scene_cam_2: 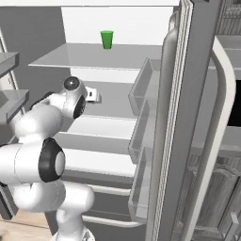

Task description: Pick the mango and pear from the fridge and place them on the plate next to the blender to make a fruit smoothie.

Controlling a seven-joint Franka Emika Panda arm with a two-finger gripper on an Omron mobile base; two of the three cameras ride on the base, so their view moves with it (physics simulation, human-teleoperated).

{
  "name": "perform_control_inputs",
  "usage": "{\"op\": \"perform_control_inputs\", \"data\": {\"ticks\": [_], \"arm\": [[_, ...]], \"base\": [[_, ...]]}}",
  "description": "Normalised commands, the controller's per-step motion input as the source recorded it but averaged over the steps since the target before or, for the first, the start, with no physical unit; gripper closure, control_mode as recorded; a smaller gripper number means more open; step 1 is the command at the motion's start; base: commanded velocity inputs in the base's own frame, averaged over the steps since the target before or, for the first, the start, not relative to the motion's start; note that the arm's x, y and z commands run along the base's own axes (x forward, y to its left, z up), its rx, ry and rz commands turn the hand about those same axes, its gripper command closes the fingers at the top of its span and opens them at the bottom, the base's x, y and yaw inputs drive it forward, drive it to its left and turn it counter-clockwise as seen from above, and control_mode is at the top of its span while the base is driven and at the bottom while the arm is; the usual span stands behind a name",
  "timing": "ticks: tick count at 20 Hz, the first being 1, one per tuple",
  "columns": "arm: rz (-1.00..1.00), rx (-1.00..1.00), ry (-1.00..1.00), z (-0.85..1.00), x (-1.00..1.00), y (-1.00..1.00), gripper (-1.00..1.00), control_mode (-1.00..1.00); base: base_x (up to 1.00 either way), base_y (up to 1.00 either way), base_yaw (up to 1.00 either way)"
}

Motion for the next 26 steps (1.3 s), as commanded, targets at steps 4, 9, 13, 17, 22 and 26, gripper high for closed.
{"op": "perform_control_inputs", "data": {"ticks": [4, 9, 13, 17, 22, 26], "arm": [[-0.01, 0.0, 0.12, 0.0, 0.31, 0.03, -1.0, -1.0], [0.01, 0.0, 0.0, -0.1, 0.25, 0.0, -1.0, -1.0], [0.01, 0.0, 0.0, -0.39, 0.43, 0.07, -1.0, -1.0], [0.0, 0.0, 0.0, -0.12, 0.62, 0.35, -1.0, -1.0], [0.0, 0.0, 0.0, -0.01, 0.59, 0.06, -1.0, -1.0], [0.0, 0.0, 0.01, -0.16, 0.57, 0.02, -1.0, -1.0]], "base": [[0.0, 0.0, 0.0], [0.0, 0.0, 0.0], [0.0, 0.0, 0.0], [0.0, 0.0, 0.0], [0.0, 0.0, 0.0], [0.0, 0.0, 0.0]]}}
